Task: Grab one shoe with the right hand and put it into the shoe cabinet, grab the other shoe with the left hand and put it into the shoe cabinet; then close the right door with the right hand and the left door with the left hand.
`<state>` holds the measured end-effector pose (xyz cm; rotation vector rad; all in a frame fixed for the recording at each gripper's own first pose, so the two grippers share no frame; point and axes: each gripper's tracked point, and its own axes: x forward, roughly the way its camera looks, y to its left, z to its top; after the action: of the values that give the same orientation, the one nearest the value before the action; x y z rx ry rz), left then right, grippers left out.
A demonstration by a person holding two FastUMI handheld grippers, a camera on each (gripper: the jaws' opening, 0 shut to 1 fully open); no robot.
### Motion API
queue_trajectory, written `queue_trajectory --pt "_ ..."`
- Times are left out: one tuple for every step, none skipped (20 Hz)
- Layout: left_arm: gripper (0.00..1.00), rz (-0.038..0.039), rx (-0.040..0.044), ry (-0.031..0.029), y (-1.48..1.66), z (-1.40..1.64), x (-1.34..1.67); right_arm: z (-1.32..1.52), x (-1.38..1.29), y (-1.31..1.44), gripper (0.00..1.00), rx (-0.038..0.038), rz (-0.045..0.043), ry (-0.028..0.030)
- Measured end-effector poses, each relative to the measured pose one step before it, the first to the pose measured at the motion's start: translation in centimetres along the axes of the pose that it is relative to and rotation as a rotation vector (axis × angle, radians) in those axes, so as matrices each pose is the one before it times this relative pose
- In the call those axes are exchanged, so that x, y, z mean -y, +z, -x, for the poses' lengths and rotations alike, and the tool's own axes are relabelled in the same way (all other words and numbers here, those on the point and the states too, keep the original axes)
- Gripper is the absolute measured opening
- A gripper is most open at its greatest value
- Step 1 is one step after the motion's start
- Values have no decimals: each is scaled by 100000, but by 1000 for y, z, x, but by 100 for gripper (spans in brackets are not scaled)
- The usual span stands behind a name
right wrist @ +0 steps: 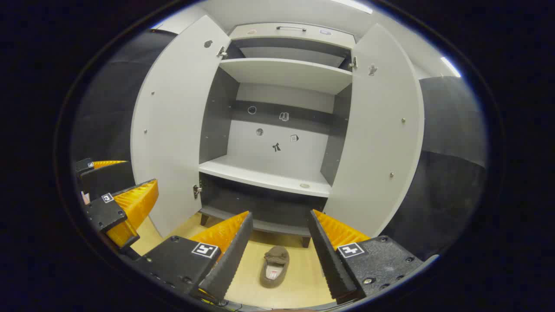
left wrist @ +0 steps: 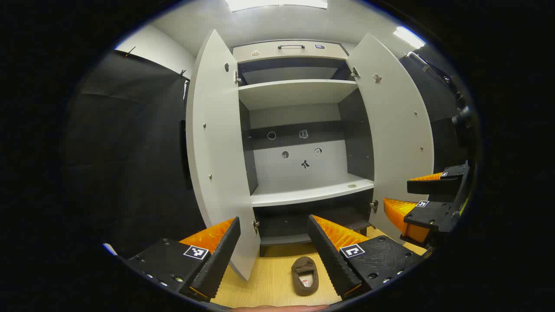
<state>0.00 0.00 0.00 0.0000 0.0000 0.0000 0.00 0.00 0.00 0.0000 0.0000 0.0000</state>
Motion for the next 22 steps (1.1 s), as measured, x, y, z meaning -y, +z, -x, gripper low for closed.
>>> queue_trajectory --pt "94 454 175 16 125 -149 -3 -75 79 6 86 -95 -176 -262" --pt "94 185 96 -263 106 -85 76 -72 9 84 86 -27 -223 -99" --pt "94 47 35 -428 53 -153 63 3 -49 -1 86 66 -131 -7" --pt "94 -172 307 -269 163 6 105 34 -68 35 86 -32 -19 207" --pt "94 -253 466 -151 100 -46 -9 -30 -74 -75 86 46 23 71" --pt "94 -221 355 -169 121 -70 78 43 -66 42 86 116 133 -53" --pt "94 11 241 -348 58 -23 73 -27 -23 -24 86 80 154 -42" --pt "94 -57 75 -237 -19 26 58 52 -45 68 86 149 181 -54" --pt "94 -148 -20 -127 19 73 40 25 3 -6 86 83 231 -79" --pt "94 -98 -53 -143 -44 16 26 -24 -29 67 86 59 242 -93" --pt "94 -35 -17 111 -132 -74 -108 -35 -127 -79 86 -24 200 327" --pt "94 5 -91 119 14 -36 -68 -81 -209 -187 86 -402 280 536" --pt "94 58 -212 104 -81 -48 -142 -71 -108 -205 85 -522 248 375" --pt "94 -220 -222 590 -59 -6 -144 -191 -119 -406 86 -806 553 359" --pt "94 -326 -242 570 -165 39 -260 -206 -137 -535 86 -1071 579 684" --pt "94 -377 -659 418 -218 -55 -128 -283 -322 -638 86 -1443 197 1305" --pt "94 -477 -870 656 -366 63 -282 -373 -221 -631 85 -1548 196 1017" --pt "94 -689 -1162 869 -397 7 -292 -502 -252 -735 86 -1645 268 1426" --pt "94 -511 -849 674 -295 86 -144 -677 -394 -979 86 -1767 297 1937" --pt "94 -246 -1506 496 -541 64 -136 -962 -597 -1459 86 -3414 527 2818" --pt "94 -19 -2029 478 -651 -14 -149 -882 -341 -1379 87 -3759 409 1824" --pt "94 -239 -2728 826 -768 130 -114 -1123 -261 -1562 87 -4244 -202 2322"
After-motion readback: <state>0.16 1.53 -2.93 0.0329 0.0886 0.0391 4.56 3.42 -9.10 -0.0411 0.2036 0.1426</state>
